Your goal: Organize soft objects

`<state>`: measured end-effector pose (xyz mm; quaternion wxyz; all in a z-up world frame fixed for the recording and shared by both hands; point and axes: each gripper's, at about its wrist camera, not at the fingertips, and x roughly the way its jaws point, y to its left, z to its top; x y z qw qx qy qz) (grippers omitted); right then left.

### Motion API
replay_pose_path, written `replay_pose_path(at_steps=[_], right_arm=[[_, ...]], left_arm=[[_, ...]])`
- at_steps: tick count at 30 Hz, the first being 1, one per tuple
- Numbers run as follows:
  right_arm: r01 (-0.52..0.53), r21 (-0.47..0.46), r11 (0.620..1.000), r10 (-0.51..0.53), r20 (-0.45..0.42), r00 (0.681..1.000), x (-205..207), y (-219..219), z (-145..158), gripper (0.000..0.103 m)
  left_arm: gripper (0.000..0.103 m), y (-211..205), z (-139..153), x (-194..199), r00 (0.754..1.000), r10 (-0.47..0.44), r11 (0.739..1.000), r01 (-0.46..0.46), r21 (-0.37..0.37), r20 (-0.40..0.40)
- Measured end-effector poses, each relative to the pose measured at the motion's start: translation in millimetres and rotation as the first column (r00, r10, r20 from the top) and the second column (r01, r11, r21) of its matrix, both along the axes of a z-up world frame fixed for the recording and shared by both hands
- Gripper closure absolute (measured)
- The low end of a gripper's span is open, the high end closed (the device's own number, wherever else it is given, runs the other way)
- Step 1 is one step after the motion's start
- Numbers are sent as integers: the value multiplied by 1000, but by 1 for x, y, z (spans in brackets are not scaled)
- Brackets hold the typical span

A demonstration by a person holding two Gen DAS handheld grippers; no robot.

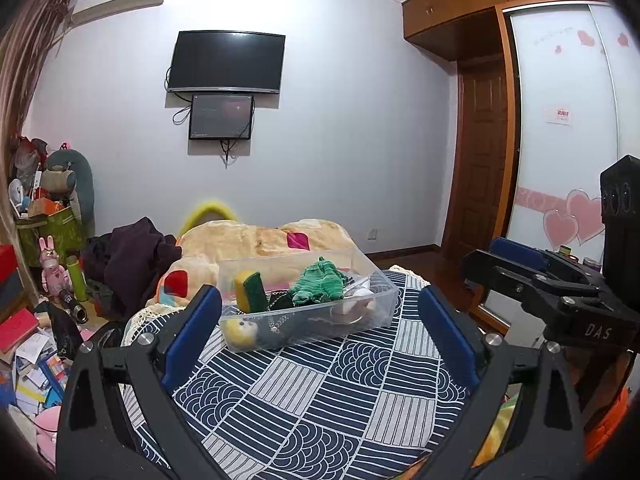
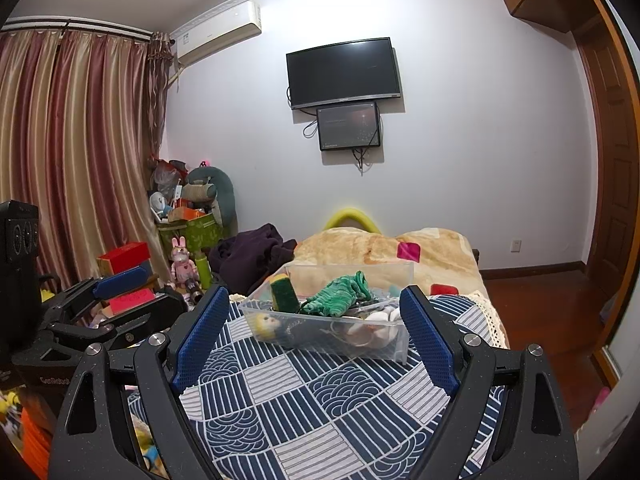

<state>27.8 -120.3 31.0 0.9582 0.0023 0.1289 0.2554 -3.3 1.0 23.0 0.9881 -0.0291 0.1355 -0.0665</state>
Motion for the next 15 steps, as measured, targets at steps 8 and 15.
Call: replay_pose_path(at_steps=[8,15], right_arm=[[-2,0,1000,2,0,1000,-2,1,0,17],[-3,1,1000,3,-2,1000,-2,1,0,17]], left_arm=[[2,2,0,0,1000,11,1000,-11,-12,-5],[2,2,0,-1,1000,12,1000,-12,-11,-4]])
